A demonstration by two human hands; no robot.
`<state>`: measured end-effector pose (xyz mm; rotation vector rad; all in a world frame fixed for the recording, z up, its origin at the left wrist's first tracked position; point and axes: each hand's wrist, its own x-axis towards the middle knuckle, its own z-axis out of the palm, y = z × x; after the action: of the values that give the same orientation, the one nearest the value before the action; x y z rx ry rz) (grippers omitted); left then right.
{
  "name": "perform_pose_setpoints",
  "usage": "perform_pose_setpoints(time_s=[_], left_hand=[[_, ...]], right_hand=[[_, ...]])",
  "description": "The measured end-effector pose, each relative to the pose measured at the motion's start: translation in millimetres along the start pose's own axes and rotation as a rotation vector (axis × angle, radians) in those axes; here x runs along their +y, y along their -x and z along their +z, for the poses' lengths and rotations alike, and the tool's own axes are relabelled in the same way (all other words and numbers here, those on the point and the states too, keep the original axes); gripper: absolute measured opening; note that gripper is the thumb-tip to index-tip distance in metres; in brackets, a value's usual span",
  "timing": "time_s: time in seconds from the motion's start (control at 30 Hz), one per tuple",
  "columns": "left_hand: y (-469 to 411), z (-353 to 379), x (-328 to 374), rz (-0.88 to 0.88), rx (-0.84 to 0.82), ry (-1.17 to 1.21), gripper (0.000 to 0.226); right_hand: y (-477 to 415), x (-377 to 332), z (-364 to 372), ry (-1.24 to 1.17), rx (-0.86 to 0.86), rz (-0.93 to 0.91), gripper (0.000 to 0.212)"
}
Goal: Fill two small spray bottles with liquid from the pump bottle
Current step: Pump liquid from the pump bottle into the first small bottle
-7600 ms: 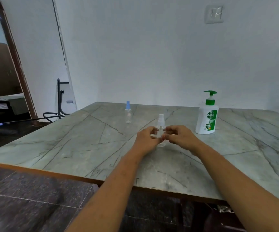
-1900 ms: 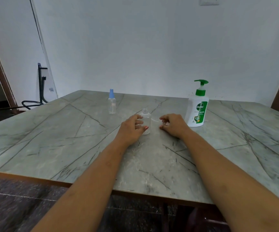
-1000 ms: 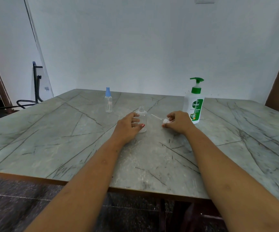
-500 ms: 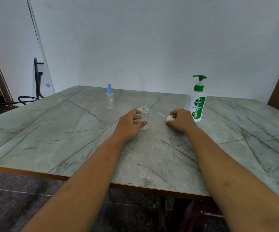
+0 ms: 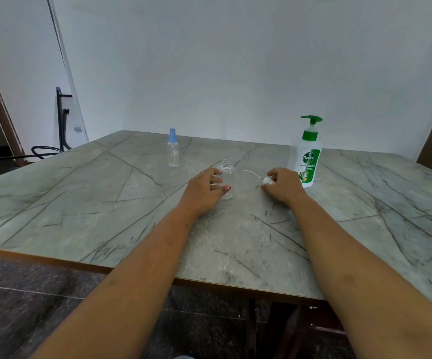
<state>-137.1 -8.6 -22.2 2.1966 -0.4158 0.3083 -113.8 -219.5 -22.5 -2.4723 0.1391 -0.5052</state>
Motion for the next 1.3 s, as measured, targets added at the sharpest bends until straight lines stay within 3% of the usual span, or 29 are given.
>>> perform_pose_setpoints(time_s=[0.4, 0.6, 0.73, 1.03, 1.3], left_hand=[[0.3, -0.1, 1.8, -0.007, 0.003, 0.004, 0.046], [2.2, -0.5, 3.0, 0.003, 0.015, -0.003, 0.045], [3.6, -0.6, 3.7, 0.009, 0.021, -0.008, 0.046], [3.2, 0.0, 4.4, 0.017, 0.021, -0.014, 0.046], [-3.6, 2.3, 5.4, -0.006, 0.014, -0.012, 0.047]], right_hand=[[2.9, -4.4, -2.4, -0.002, 0.024, 0.0, 0.025], [8.6, -8.6, -7.8, -0.001, -0.084, -0.039, 0.031], [13.3, -8.1, -8.5, -0.017, -0.104, -0.036, 0.047], [12.3, -9.6, -10.0, -0.014, -0.1, -0.032, 0.062], [13.1, -1.3, -11.1, -0.024, -0.005, 0.017, 0.048]])
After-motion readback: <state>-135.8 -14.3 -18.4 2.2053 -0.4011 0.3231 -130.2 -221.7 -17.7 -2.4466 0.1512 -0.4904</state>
